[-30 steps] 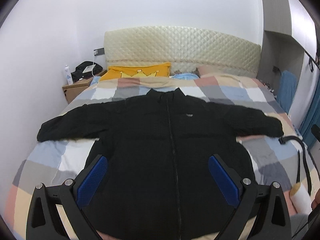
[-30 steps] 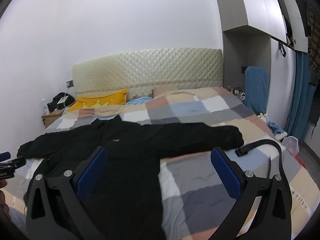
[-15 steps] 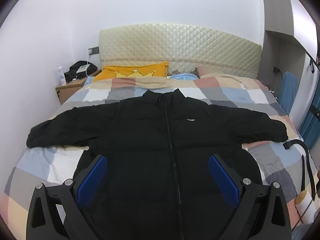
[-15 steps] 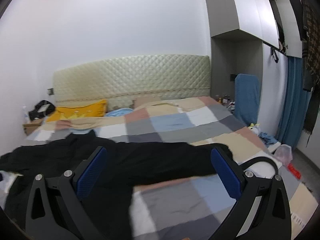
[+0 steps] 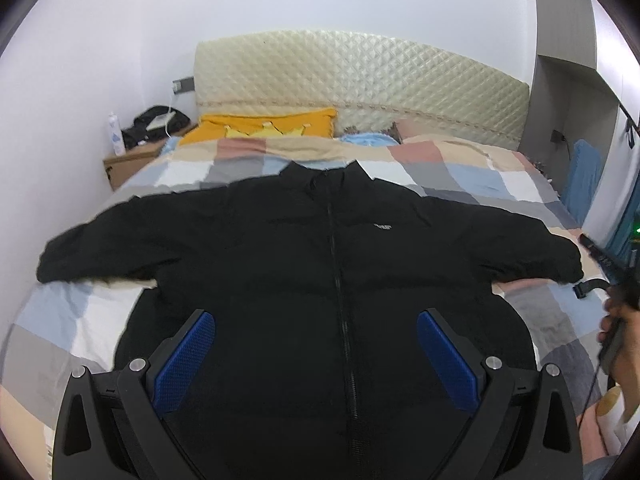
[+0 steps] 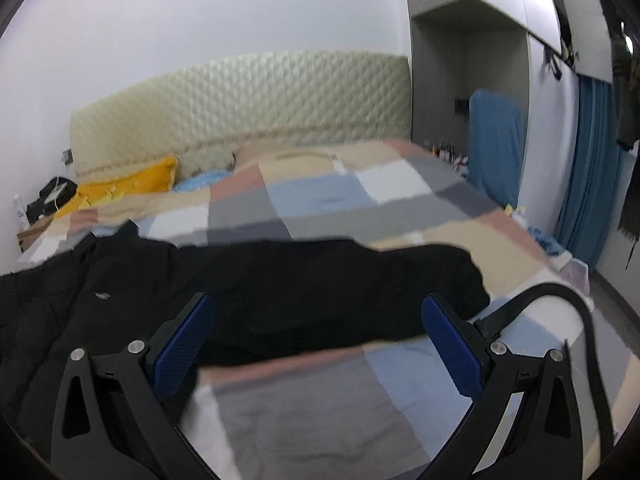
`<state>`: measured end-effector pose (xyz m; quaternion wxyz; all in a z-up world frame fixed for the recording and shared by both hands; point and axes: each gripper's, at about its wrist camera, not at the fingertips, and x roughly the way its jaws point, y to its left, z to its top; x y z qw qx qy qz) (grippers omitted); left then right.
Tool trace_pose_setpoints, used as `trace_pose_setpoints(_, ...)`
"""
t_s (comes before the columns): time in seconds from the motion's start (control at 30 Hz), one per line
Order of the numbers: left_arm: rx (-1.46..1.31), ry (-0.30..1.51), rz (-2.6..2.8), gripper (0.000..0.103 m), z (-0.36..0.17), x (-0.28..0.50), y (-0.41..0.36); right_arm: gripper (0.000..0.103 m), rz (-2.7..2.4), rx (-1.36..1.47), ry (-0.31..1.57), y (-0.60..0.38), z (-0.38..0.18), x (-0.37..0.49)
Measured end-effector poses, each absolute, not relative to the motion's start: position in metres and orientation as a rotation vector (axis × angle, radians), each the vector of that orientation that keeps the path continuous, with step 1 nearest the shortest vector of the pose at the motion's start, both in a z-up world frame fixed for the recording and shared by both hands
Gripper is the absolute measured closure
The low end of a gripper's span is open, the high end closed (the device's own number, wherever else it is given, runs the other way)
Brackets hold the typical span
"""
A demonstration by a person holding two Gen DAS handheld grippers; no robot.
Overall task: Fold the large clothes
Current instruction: 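Move the right tool to the sleeve cuff nearest it and close on it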
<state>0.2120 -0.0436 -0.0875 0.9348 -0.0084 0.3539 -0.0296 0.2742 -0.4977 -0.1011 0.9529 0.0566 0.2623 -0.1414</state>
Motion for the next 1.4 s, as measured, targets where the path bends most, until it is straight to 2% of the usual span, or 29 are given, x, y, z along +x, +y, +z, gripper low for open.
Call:
trace_pose_setpoints(0.23,-0.012,0.747,-0.033,0.001,-0.1,0.214,-0.039,0.0,-0.293,0.24,0.627,-0.546,-0.162,0.296)
trace_pose_setpoints(0.3,-0.009,0.754,-0.03,0.001,-0.104,0.215,-0.039,0.006,-0.277,0.327,0.641,-0.561,-0.177,0.3)
trace_pose_setpoints(0.37,-0.002,0.766,-0.03,0.001,-0.109,0.216,-0.04,0.018,-0.254,0.471,0.665,-0.583,-0.195,0.304)
trace_pose_setpoints(0.43,-0.002,0.783,-0.039,0.001,-0.114,0.22,-0.041,0.02,-0.246,0.543,0.679,-0.596,-0.209,0.309)
trace_pose_setpoints(0.73,0.014,0.84,-0.052,0.001,-0.135,0.233,-0.051,0.02,-0.284,0.602,0.786,-0.606,-0.253,0.338)
trace_pose_setpoints(0.9,-0.02,0.848,-0.072,0.001,-0.139,0.238,-0.051,0.017,-0.258,0.671,0.75,-0.62,-0.259,0.351)
trace_pose_setpoints(1.13,-0.073,0.838,-0.051,0.001,-0.142,0.245,-0.043,0.004,-0.206,0.719,0.739,-0.649,-0.258,0.38)
trace_pose_setpoints(1.4,-0.113,0.884,-0.072,0.001,-0.156,0.262,-0.039,0.003,-0.084,0.866,0.585,-0.662,-0.261,0.381)
